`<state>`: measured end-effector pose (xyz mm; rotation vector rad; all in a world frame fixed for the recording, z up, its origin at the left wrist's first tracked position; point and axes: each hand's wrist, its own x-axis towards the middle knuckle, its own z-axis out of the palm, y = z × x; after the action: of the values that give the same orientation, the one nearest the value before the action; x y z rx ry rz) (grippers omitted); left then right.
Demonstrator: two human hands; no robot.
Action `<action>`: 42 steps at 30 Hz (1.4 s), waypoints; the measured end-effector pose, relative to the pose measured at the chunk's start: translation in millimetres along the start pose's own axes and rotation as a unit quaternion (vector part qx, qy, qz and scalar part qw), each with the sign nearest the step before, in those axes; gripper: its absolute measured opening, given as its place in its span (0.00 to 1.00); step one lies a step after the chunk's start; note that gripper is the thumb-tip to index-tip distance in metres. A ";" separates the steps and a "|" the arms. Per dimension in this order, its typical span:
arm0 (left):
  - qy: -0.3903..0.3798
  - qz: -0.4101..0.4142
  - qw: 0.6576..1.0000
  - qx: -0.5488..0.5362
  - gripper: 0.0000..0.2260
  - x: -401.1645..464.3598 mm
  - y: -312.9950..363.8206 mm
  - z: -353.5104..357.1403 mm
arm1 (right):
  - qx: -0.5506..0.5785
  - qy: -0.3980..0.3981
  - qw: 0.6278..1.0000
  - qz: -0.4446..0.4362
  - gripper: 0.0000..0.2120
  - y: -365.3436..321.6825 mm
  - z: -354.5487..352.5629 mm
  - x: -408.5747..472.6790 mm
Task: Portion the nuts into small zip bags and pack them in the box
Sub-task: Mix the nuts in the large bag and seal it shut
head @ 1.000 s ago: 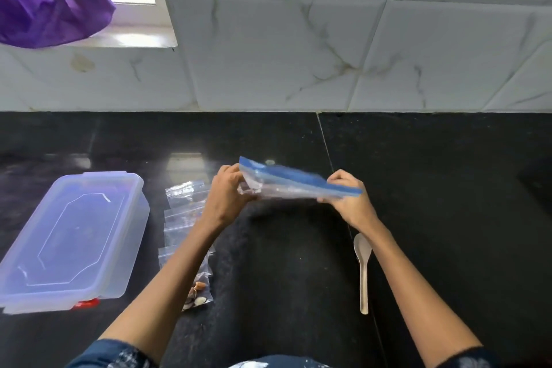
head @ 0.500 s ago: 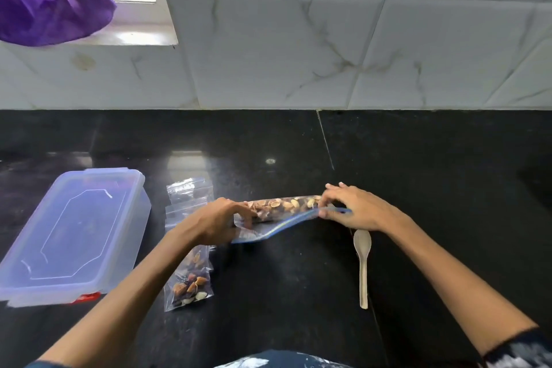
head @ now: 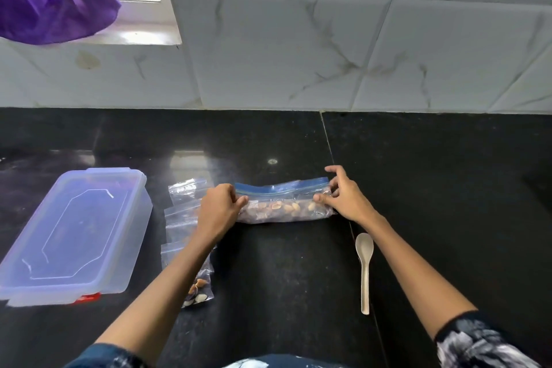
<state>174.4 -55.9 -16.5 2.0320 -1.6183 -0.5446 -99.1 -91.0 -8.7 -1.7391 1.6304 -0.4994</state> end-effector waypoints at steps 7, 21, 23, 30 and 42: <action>-0.003 0.243 0.959 0.145 0.13 -5.7 0.9 5.8 | -0.164 0.079 0.968 -0.173 0.03 -3.6 7.7 -12.7; -0.237 0.232 0.915 0.230 0.17 -8.4 19.0 -6.9 | -0.333 -0.175 0.914 -0.150 0.26 -25.8 -5.8 -10.6; -0.235 0.226 0.908 0.263 0.19 -8.9 19.6 -3.9 | -0.331 -0.155 0.916 -0.165 0.24 -27.8 -3.3 -13.1; -0.128 0.280 0.927 0.212 0.11 -15.8 14.0 -5.7 | -0.319 -0.014 0.915 -0.247 0.08 -29.2 6.4 -25.4; -0.042 0.319 0.893 0.315 0.23 -64.6 -8.7 12.1 | -0.290 0.073 0.930 -0.214 0.17 1.4 38.6 -77.4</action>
<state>159.9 7.2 -30.8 1.6815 -2.6017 0.1692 -84.0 -6.9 -22.5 -2.5841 1.5987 -0.3675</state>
